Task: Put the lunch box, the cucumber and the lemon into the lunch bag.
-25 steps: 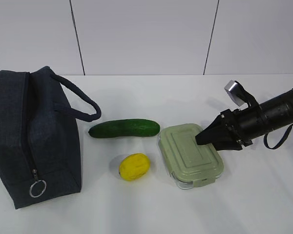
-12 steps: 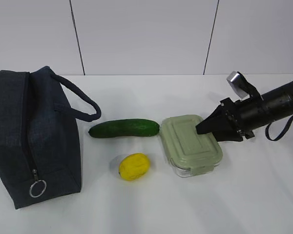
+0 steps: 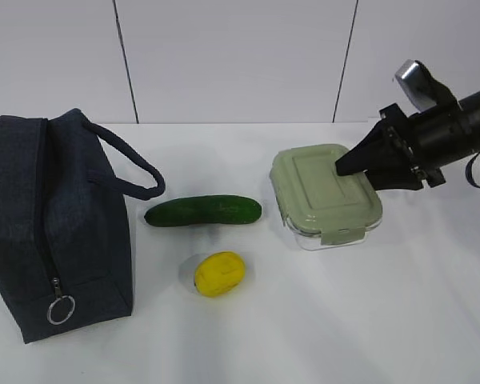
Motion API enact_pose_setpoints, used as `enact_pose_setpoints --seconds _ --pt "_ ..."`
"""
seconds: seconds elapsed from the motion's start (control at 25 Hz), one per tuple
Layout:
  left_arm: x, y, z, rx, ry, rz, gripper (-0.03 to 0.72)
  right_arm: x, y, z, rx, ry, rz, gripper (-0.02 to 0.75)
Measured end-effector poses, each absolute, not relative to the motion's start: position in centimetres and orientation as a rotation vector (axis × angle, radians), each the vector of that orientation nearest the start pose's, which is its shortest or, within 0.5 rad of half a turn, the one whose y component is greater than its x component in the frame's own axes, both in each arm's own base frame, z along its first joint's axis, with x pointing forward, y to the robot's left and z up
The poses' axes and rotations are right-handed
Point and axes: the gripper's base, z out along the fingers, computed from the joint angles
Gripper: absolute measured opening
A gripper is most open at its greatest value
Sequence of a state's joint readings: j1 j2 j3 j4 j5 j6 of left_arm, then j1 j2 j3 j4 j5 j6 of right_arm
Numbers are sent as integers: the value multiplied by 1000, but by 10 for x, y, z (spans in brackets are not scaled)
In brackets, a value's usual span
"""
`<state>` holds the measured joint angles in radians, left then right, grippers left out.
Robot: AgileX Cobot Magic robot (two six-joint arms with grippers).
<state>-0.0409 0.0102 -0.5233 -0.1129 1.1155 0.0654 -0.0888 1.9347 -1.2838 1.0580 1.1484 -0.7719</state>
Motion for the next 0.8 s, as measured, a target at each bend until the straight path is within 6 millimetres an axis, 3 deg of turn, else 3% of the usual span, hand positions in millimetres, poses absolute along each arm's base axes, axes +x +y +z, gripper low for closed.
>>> enact_pose_setpoints --seconds 0.2,0.36,0.6,0.8 --pt "-3 -9 284 61 2078 -157 303 367 40 229 -179 2558 1241 389" --pt "20 -12 303 19 2054 -205 401 365 40 234 -170 2566 1239 389" --pt "83 -18 329 -41 2171 -300 425 364 40 236 -176 2563 1231 389" --pt "150 -26 343 -116 2262 -408 426 364 40 236 -174 2564 1232 389"
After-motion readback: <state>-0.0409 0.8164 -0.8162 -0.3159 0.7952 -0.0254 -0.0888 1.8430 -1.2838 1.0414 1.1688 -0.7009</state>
